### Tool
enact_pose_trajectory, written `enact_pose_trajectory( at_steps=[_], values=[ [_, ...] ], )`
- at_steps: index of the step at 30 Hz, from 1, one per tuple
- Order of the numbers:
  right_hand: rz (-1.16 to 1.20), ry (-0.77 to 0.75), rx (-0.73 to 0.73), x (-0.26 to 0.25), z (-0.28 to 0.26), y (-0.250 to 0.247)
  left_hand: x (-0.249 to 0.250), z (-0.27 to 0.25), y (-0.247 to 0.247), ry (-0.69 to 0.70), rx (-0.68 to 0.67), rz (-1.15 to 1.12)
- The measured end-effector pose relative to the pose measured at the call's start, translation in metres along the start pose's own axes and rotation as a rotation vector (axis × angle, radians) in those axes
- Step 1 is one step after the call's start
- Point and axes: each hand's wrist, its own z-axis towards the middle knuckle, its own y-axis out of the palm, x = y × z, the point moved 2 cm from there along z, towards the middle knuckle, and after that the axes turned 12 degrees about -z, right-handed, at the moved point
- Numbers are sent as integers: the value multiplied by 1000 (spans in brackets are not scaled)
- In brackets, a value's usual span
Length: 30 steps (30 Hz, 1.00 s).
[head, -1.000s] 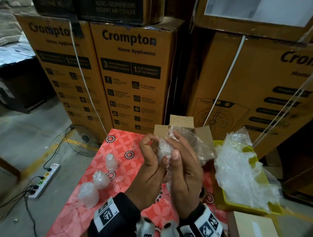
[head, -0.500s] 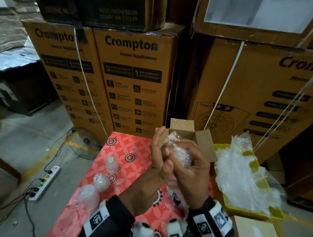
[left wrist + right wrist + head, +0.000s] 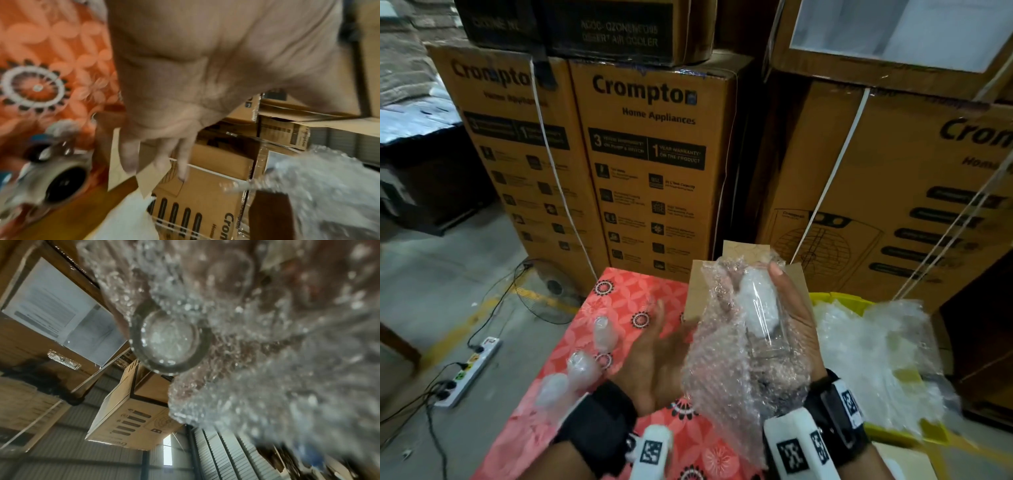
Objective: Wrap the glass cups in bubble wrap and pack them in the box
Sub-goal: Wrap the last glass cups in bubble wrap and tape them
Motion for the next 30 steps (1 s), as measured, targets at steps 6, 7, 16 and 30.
enact_pose_trajectory(
  at_steps=[6, 7, 16, 30],
  values=[
    [-367, -83, 132, -16, 0, -7, 11, 4, -1, 174, -136, -16],
    [-422, -95, 146, -18, 2, -15, 21, 4, -8, 201, -102, -53],
    [-418, -71, 36, -8, 12, -15, -9, 13, -4, 88, -46, -109],
    [-634, -180, 67, -24, 29, -28, 67, -16, -21, 657, 155, 28]
  ],
)
